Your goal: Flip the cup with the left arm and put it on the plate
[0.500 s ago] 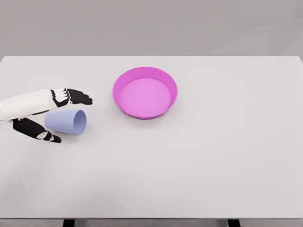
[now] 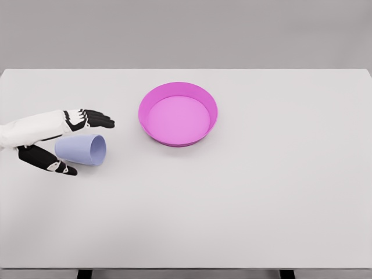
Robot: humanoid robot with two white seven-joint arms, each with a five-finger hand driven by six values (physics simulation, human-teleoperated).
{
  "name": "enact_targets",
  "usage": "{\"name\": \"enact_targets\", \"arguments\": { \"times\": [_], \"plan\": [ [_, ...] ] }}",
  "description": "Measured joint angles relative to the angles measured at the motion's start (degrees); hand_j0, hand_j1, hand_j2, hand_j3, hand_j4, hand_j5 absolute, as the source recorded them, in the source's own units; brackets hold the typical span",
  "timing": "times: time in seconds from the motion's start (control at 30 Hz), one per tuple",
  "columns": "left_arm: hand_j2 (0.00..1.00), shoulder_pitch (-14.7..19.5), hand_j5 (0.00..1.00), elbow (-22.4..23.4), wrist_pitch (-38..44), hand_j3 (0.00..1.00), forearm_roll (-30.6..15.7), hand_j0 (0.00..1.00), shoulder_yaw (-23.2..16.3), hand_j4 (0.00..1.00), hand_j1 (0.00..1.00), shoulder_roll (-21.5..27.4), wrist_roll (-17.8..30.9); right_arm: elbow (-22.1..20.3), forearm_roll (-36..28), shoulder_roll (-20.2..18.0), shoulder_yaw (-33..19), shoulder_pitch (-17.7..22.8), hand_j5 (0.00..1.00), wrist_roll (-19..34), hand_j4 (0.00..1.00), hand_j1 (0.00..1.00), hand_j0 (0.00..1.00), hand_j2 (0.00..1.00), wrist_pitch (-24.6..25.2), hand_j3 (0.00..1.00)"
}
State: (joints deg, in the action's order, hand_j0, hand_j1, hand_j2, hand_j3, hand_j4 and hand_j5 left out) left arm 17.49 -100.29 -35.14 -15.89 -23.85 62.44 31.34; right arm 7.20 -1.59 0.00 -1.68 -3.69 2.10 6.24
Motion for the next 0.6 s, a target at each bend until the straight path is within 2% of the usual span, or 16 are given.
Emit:
{"name": "enact_targets", "arguments": {
  "times": [0.07,0.43,0.6],
  "plan": [
    [1.00,-0.79,1.00,0.15,-0.01,1.00,0.01,1.00,-0.04,1.00,1.00,0.01,0.07,0.00,0.00,0.00,-0.02,-0.09,1.00,0.00,1.00,1.00,1.00,1.00,0.00,1.00],
    [1.00,-0.09,1.00,1.65,0.17,1.00,2.73,1.00,-0.14,1.00,1.00,-0.70,-0.20,0.02,0.00,0.00,-0.01,0.00,1.00,0.00,1.00,1.00,1.00,1.00,0.00,1.00],
    [1.00,-0.26,1.00,2.60,8.02,1.00,3.59,1.00,0.12,1.00,1.00,-1.62,-0.14,0.01,0.00,0.00,-0.01,-0.09,1.00,0.00,1.00,1.00,1.00,1.00,0.00,1.00]
  ]
}}
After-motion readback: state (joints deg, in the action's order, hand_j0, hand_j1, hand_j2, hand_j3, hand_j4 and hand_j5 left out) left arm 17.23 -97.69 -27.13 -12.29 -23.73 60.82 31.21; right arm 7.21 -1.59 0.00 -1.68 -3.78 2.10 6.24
